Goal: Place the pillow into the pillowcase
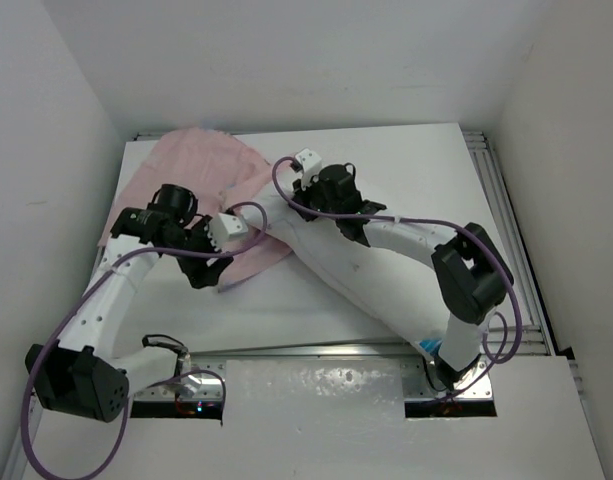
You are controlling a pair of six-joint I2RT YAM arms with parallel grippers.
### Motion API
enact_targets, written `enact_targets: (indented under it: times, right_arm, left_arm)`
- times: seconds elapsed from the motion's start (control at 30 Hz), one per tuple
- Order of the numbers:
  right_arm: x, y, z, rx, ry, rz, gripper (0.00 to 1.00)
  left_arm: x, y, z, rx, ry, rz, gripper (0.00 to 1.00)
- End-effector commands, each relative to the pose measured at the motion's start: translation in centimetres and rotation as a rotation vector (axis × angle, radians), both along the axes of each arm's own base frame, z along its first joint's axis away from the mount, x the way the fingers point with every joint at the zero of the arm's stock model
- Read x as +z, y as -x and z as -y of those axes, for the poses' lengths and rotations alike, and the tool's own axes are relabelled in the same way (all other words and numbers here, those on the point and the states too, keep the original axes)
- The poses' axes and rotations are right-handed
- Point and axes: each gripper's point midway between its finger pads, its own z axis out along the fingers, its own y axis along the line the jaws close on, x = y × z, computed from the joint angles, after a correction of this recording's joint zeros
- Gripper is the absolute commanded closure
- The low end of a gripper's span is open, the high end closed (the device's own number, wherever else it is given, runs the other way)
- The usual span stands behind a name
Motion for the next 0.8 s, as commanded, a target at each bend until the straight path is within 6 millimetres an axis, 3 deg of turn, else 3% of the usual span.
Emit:
enact_targets:
  times: [0.0,0.07,0.13,0.17,0.2,0.23,0.27,0.3,0.33,0.37,0.4,0.57,0.67,0.77]
  right_arm:
    - [-2.5,1.6,-0.1,0.017,-0.111,-0.107,1.00]
    - [-2.5,2.7,0.1,0.030,-0.143,-0.120,1.00]
    - [-3.5,3.6,0.7,0.027,-0.137,-0.142,1.00]
    - [-3.8,4.0,1.0,0.028,-0.130,-0.145,1.00]
    - [-3.8,4.3,1.1,0.032,-0.130,-0.148,1.00]
    - [-3.9,4.6,1.1,0.041,-0.132,-0.150,1.00]
    - [-3.9,4.9,1.3,0.044,-0.132,-0.148,1.00]
    - [-3.8,5.1,1.3,0.052,-0.135,-0.144,1.00]
    - [-3.7,5.3,1.4,0.062,-0.132,-0.142,1.00]
    - [-3.8,5.6,1.4,0.075,-0.132,-0.143,1.00]
    - [-3.6,5.8,1.4,0.081,-0.132,-0.139,1.00]
    - [-4.4,6.8,2.3,0.096,-0.101,-0.140,1.00]
    - [-4.6,7.1,2.4,0.105,-0.088,-0.143,1.00]
    - [-4.4,7.1,2.5,0.114,-0.081,-0.134,1.00]
  left_arm:
    - [-2.1,1.6,0.2,-0.016,0.000,-0.085,0.32]
    - [-1.7,-0.7,0.1,0.031,-0.003,-0.018,0.28]
    - [-0.1,-5.3,0.2,0.174,0.021,0.134,0.28]
    - [0.7,-7.3,0.2,0.297,0.054,0.181,0.35]
    - [1.7,-10.7,-0.3,0.378,0.054,0.288,0.45]
    - [2.3,-12.3,-0.5,0.428,0.061,0.327,0.63]
    - [2.4,-13.8,-0.6,0.501,0.078,0.333,0.70]
    - [1.0,-15.6,-0.7,0.534,0.055,0.319,0.72]
    - [1.4,-16.9,-0.6,0.548,0.060,0.333,0.74]
    - [0.8,-17.8,-0.6,0.563,0.058,0.320,0.74]
    - [-1.1,-18.7,-0.2,0.562,0.044,0.278,0.73]
    - [-2.6,-21.2,3.5,0.480,0.055,0.253,0.54]
    - [-2.3,-21.8,6.0,0.435,0.052,0.288,0.49]
    - [-3.5,-22.8,6.6,0.446,0.023,0.308,0.50]
